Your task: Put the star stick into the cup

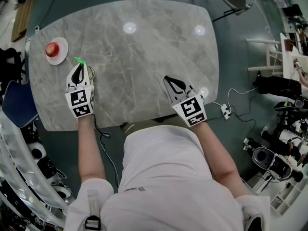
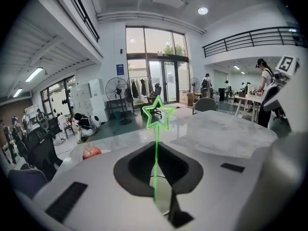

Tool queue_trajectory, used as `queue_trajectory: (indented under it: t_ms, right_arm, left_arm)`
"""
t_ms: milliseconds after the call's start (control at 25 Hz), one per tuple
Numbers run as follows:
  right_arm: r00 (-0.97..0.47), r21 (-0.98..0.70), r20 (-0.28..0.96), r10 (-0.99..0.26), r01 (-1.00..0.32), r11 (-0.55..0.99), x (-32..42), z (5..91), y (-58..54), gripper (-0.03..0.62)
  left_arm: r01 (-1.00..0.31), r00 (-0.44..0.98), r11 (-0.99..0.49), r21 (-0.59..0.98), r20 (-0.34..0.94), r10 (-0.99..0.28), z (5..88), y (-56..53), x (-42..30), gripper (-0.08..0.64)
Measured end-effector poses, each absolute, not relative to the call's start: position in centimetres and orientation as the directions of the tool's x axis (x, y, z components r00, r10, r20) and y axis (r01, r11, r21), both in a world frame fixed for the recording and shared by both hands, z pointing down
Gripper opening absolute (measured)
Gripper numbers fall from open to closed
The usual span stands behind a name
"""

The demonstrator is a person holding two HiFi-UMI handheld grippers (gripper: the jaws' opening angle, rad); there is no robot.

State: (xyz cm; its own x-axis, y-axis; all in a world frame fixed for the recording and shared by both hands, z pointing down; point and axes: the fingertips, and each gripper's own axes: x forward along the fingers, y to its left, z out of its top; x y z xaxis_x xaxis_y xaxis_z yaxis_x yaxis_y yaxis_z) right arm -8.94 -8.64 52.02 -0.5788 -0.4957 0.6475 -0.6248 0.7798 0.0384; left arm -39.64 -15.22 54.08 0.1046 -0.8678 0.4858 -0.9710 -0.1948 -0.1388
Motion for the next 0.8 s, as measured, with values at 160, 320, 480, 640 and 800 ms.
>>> queue_trajectory:
  t_ms: [160, 320, 480, 640, 800]
  right_arm:
    - [-0.572, 0.041, 0.650, -0.500, -0.630, 0.775, -8.6, 51.9, -8.6, 0.008]
    - [-0.565, 0.044, 0.652, -0.505, -0.637, 0.769, -8.1, 51.9, -8.6, 0.008]
    - [-0.553, 0.045, 0.657, -0.512, -0.649, 0.759, -7.4, 51.7, -8.6, 0.008]
    - [-0.545, 0.040, 0.660, -0.516, -0.661, 0.749, -7.0, 52.0, -8.4, 0.008]
    - [-0.538, 0.040, 0.663, -0.520, -0.668, 0.743, -6.5, 52.1, -8.2, 0.008]
  left_arm:
    - [-0.958, 0.123, -0.233, -0.167, 0.496, -0.860, 54.4, -15.5, -38.7, 0.015]
    - [-0.947, 0.132, -0.260, -0.191, 0.507, -0.852, 54.8, -15.8, -37.9, 0.015]
    - [-0.940, 0.132, -0.270, -0.206, 0.511, -0.849, 54.8, -16.2, -37.4, 0.015]
    - [-0.940, 0.128, -0.269, -0.211, 0.513, -0.849, 55.1, -16.4, -37.3, 0.015]
    - [-0.936, 0.129, -0.278, -0.217, 0.523, -0.843, 55.4, -16.6, -37.0, 0.015]
